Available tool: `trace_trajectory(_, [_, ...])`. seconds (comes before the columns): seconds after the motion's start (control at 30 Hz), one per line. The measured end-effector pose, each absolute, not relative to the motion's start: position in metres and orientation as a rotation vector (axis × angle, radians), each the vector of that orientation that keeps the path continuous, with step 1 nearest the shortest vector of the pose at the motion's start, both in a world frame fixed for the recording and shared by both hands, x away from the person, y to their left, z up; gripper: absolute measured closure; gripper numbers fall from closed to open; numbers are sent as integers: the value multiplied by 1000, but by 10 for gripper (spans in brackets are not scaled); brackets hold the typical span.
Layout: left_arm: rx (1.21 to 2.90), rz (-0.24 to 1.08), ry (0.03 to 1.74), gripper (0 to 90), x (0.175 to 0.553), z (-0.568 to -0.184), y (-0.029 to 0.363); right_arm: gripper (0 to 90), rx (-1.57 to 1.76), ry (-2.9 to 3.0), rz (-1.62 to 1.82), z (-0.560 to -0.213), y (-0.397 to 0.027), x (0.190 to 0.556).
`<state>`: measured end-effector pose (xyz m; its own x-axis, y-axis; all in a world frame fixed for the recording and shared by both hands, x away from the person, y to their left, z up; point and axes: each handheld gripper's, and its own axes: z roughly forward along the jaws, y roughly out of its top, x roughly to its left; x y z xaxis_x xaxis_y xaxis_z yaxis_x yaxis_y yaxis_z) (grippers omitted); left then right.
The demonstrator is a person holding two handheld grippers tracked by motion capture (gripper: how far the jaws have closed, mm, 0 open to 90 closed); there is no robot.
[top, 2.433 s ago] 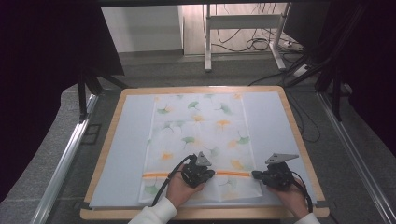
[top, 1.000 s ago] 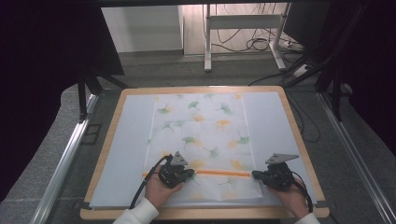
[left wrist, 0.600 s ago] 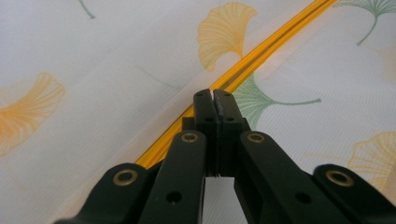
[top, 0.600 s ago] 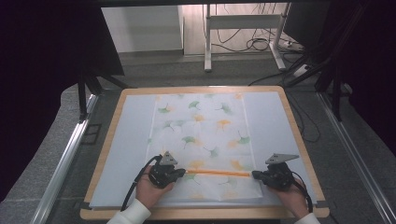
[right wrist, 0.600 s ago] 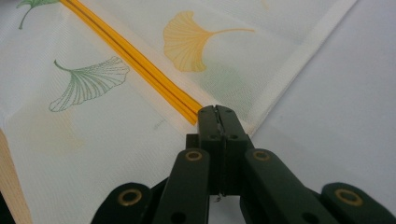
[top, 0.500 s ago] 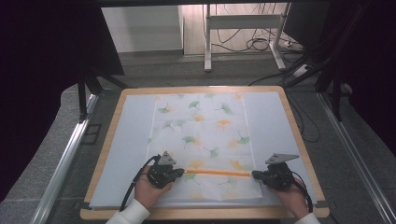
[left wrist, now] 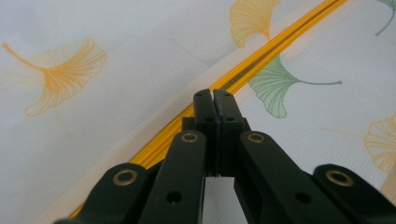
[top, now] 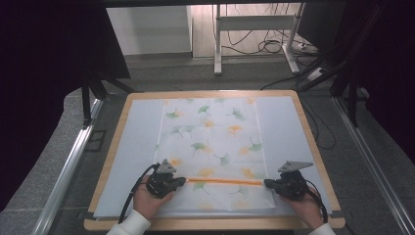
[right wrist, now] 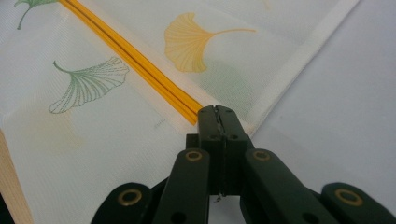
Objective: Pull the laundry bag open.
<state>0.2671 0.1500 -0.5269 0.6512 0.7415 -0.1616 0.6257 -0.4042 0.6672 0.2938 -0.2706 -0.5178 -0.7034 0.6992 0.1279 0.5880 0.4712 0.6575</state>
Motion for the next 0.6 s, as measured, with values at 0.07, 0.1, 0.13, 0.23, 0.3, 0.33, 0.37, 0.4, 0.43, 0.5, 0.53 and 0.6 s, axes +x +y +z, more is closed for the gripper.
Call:
trace_trajectory(0.07, [2145,213,1068,900,267,-527,154,895,1128,2555,1046,-518,-270,294])
trace_trajectory(0.1, [2142,217,1076,900,266,-527,156,894,1127,2555,1046,-518,-270,294])
trace_trajectory(0.13, [2143,224,1081,900,266,-527,158,894,1125,2554,1045,-518,-270,294])
trace_trajectory(0.23, [2133,223,1096,900,265,-527,165,895,1122,2552,1041,-518,-270,293])
trace_trajectory(0.3, [2129,224,1104,900,264,-526,170,894,1125,2553,1042,-518,-270,293])
trace_trajectory(0.33, [2126,223,1109,900,263,-527,172,894,1126,2553,1043,-518,-270,294])
trace_trajectory(0.37, [2124,223,1116,900,262,-527,175,894,1126,2554,1043,-518,-270,294])
trace_trajectory(0.4, [2121,225,1126,900,262,-527,179,894,1125,2554,1042,-518,-270,294])
trace_trajectory(0.43, [2115,223,1134,900,262,-527,182,895,1126,2554,1043,-518,-270,294])
trace_trajectory(0.5, [2105,228,1153,900,261,-527,190,894,1127,2554,1043,-518,-270,294])
trace_trajectory(0.53, [2100,229,1162,900,260,-527,194,894,1127,2554,1043,-518,-270,294])
trace_trajectory(0.6, [2092,238,1183,900,258,-528,201,894,1127,2554,1042,-518,-270,294])
